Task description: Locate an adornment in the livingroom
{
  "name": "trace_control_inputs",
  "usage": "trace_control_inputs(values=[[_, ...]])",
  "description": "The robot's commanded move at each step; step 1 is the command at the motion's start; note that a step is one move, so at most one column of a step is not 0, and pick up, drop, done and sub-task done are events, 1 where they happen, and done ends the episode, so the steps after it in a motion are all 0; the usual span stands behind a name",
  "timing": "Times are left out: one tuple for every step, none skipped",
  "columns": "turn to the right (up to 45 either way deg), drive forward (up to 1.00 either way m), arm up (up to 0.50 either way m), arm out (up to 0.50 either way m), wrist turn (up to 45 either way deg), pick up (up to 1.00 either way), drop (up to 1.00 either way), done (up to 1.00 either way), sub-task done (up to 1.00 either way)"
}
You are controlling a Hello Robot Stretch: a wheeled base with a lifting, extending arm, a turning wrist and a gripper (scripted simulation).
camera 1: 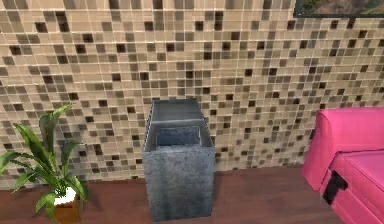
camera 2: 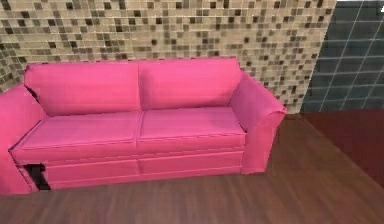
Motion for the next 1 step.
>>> trace_control_inputs(values=[[-9.0, 0.0, 0.0, 0.0, 0.0, 0.0, 0.0, 0.0, 0.0]])
